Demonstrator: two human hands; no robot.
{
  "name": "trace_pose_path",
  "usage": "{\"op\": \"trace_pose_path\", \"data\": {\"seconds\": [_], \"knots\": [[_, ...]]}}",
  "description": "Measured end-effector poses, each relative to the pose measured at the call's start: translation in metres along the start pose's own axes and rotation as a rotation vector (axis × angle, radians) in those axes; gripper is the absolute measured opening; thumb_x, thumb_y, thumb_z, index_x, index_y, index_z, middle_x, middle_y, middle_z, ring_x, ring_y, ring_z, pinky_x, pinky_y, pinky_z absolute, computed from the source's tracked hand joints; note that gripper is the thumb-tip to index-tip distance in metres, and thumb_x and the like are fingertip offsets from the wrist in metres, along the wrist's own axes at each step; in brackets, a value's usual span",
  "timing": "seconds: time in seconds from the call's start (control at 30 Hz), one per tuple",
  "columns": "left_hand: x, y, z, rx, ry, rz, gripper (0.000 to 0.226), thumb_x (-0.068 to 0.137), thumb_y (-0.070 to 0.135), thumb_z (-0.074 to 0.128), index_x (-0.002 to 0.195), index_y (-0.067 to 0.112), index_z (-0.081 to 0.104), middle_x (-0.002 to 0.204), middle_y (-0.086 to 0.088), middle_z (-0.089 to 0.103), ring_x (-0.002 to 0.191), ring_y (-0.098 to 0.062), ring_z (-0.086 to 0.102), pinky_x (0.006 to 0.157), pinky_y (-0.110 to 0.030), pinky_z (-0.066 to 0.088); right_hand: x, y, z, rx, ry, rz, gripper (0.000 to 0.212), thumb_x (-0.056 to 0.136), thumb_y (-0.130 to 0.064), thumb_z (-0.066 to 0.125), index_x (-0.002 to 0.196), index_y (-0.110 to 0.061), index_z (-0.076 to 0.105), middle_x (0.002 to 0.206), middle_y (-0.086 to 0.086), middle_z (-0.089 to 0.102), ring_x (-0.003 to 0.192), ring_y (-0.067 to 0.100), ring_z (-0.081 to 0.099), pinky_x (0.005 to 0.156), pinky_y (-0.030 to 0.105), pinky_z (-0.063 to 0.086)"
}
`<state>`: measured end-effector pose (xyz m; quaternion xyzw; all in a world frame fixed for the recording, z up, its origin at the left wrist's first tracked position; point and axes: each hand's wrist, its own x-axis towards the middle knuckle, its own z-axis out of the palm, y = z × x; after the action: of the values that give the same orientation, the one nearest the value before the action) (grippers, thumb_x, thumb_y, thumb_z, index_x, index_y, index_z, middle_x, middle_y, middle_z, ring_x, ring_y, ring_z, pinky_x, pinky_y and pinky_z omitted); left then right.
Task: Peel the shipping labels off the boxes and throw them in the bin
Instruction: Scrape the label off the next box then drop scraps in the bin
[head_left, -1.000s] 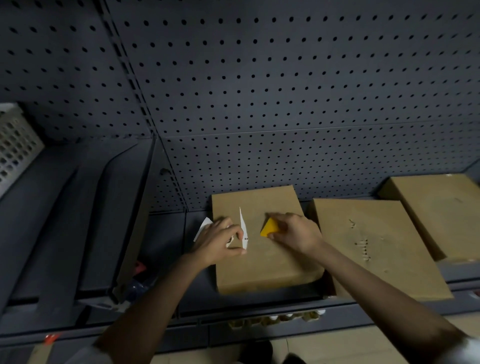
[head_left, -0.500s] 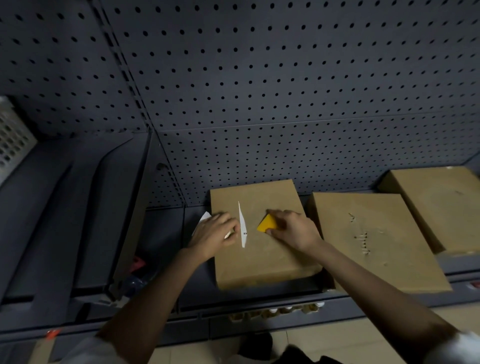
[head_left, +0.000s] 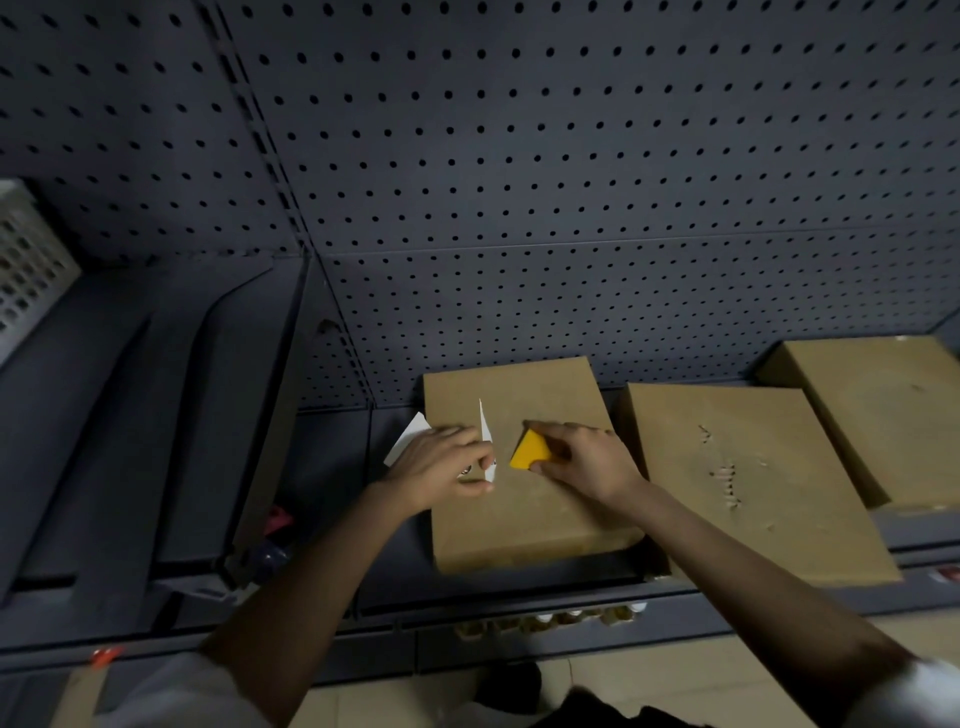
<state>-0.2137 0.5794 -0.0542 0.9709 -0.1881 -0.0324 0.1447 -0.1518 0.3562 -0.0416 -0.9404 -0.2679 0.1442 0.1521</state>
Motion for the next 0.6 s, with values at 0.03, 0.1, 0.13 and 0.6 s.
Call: {"op": "trace_pose_path", "data": {"seconds": [0.03,0.1,0.13,0.6], "knots": [[-0.0001,0.0003,0.0014,-0.004,0.017,0.002,0.016,0.084,0.036,0.061,0.092,0.023,0.057,0.086,0.011,0.045,0.078,-0.005,0.041,0.065,-0.024,0.032,-0.0001,-0.0001,0.0003,0.004,0.003,0.001,0.062,0.084,-0.048,0.059,0.140,-0.039,0.033,0.128,0.000,0.059,0.111,0.022,0.058,0.092,0.040,0.047],[-0.0004,-0.0001,0.0022,-0.063,0.079,-0.038,0.005,0.087,0.024,0.058,0.090,0.020,0.058,0.087,0.007,0.052,0.078,-0.006,0.047,0.063,-0.025,0.035,-0.0003,-0.0001,0.0003,0.008,0.004,0.010,0.062,0.084,-0.048,0.059,0.140,-0.040,0.034,0.127,0.000,0.060,0.111,0.023,0.058,0.093,0.040,0.046],[-0.0007,-0.0002,0.0002,-0.120,0.104,-0.073,0.005,0.088,0.022,0.057,0.090,0.019,0.059,0.088,0.008,0.054,0.079,-0.005,0.047,0.064,-0.024,0.036,-0.0005,0.0002,0.0007,0.011,0.004,0.017,0.062,0.084,-0.048,0.060,0.140,-0.040,0.034,0.126,0.000,0.060,0.112,0.023,0.058,0.094,0.040,0.046],[-0.0002,0.0062,0.0040,-0.121,0.033,-0.052,0.004,0.089,0.022,0.058,0.086,0.019,0.058,0.089,0.014,0.038,0.083,-0.003,0.038,0.067,-0.024,0.029,0.0009,0.0008,0.0009,0.026,-0.036,0.071,0.062,0.082,-0.051,0.060,0.138,-0.040,0.037,0.124,0.000,0.063,0.112,0.022,0.059,0.090,0.038,0.049]]}}
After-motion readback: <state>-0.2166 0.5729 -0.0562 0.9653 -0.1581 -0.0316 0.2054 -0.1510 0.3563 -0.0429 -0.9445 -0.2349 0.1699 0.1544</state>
